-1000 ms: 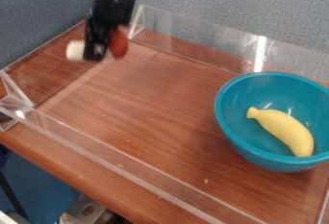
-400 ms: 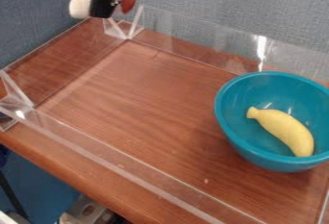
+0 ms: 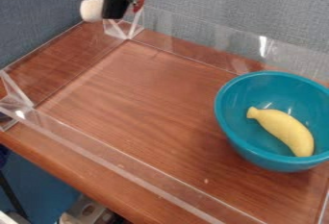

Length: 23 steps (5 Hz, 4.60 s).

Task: Put the mushroom in the blue bowl

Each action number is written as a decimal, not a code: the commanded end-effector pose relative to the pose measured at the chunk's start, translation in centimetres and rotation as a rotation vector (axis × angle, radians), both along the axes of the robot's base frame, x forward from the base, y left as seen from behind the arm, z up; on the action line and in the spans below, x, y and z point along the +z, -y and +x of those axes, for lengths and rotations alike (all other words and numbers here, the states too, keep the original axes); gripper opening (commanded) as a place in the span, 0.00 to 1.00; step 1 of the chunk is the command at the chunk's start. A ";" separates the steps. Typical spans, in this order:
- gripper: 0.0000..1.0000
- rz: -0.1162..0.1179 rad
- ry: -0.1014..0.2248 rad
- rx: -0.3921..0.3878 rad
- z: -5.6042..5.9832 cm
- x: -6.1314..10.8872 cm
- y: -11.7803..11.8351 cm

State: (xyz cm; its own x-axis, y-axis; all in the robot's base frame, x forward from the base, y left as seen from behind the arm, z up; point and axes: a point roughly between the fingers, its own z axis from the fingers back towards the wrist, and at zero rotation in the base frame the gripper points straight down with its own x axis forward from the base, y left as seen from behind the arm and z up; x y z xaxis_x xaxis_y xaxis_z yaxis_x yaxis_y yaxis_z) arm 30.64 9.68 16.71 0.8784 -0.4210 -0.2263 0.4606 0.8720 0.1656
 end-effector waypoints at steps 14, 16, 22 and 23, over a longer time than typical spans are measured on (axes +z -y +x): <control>0.00 -0.145 0.326 0.135 4.5 3.9 1.5; 0.00 -0.179 0.332 0.073 3.0 1.9 9.5; 0.00 -0.242 0.133 -0.108 1.0 -6.7 17.5; 0.00 -0.234 0.142 -0.123 0.6 -6.6 18.4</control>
